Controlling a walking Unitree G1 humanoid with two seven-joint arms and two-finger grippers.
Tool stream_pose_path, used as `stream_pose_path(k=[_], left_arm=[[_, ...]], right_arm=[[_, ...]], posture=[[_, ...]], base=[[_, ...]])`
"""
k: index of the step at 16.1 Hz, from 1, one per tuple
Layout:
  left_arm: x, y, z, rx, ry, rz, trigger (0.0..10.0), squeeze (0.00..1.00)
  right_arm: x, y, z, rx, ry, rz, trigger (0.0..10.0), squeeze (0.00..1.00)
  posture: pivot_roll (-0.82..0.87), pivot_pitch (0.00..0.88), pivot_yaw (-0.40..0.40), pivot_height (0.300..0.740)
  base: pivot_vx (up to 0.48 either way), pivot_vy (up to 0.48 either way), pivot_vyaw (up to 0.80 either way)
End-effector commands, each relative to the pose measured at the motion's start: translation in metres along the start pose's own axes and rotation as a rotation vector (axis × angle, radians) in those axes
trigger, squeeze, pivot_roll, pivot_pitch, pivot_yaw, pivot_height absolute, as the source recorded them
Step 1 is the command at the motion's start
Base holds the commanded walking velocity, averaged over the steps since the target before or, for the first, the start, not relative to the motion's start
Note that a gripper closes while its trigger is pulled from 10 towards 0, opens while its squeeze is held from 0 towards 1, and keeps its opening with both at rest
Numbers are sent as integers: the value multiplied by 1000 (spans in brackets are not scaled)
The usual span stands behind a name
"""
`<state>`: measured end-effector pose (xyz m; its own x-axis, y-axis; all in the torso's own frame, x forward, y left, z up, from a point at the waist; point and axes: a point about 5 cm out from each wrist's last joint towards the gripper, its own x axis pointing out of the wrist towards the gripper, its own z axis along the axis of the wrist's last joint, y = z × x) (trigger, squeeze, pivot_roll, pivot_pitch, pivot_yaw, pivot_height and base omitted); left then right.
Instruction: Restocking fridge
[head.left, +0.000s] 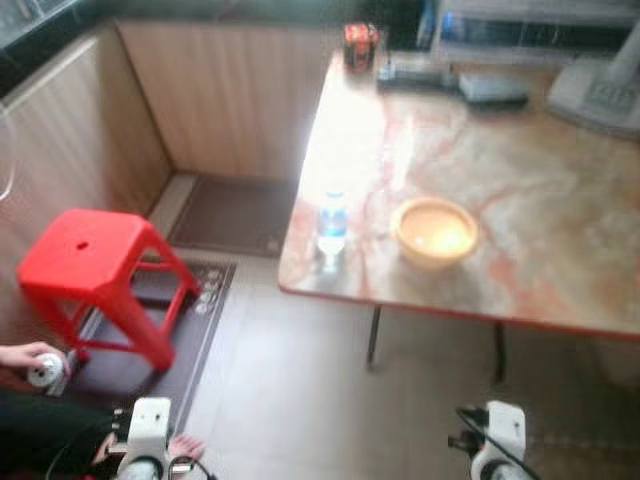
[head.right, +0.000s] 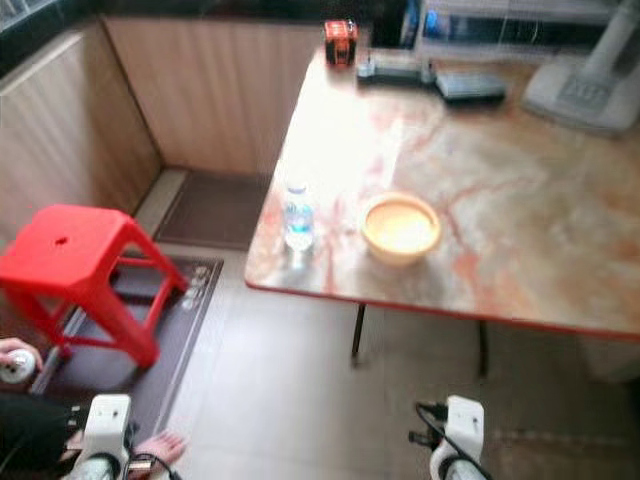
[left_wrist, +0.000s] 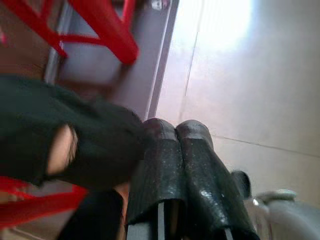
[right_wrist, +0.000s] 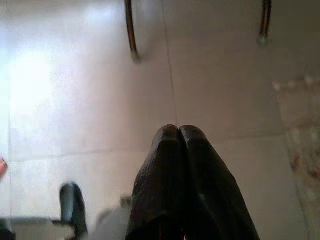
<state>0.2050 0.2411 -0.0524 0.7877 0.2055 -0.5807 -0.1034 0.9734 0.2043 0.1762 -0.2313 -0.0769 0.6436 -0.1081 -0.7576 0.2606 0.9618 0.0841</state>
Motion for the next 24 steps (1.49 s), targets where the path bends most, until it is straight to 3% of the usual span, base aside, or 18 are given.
stream_pose_path(k=[1,2,4,8,10,13,14,15,16,18,20,21,24], left_arm=[[17,-9,63,40,-219,-6,10000,0],[22,-17,102,63,-353,-7,10000,0],[13,-27,122,112,-515,-10,10000,0],[0,-31,128,76,-635,-19,10000,0],[-12,-32,129,113,-716,17,10000,0],[-31,-26,138,86,-784,75,10000,0],[-37,-33,152,86,-837,24,10000,773],[-41,-41,163,84,-881,-31,10000,1000],[-45,-52,172,76,-898,-99,10000,1000],[-52,-74,182,-66,-862,-258,10000,1000],[-54,-86,183,-133,-831,-347,10000,1000],[-57,-91,182,-116,-823,-399,10000,1000],[-58,-88,192,-83,-830,-419,10000,1000]], right_arm=[[-2,-4,-6,3,10,-15,10000,0],[-3,-4,-9,3,13,-23,10000,0],[-7,-8,-17,6,-14,-59,10000,0],[-14,-12,-27,3,-51,-72,10000,0],[-13,-33,-5,-8,-113,-104,10000,0],[-15,-33,-15,-8,-74,-109,10000,0],[-15,-31,-20,-10,-44,-105,10000,0],[-14,-27,-22,-4,-24,-95,10000,0],[-12,-20,-24,-20,4,-72,10000,0],[-11,-19,-22,-6,2,-71,10000,0],[-12,-23,-22,-6,15,-83,10000,0],[-13,-27,-23,-1,24,-95,10000,0],[-15,-34,-25,22,34,-123,10000,0]], posture=[[13,134,11,740],[12,126,14,740],[14,97,15,740],[2,83,21,740],[-5,74,27,740],[23,65,9,740],[56,62,-15,740],[62,69,-19,740],[59,51,-29,740],[67,52,-41,740],[66,47,-52,740],[58,39,-54,740],[61,34,-49,740]], base=[[0,0,0],[0,0,0],[0,0,0],[0,0,0],[0,0,0],[0,0,0],[0,0,0],[0,0,0],[0,0,0],[0,0,0],[0,0,0],[0,0,0],[0,0,0]])
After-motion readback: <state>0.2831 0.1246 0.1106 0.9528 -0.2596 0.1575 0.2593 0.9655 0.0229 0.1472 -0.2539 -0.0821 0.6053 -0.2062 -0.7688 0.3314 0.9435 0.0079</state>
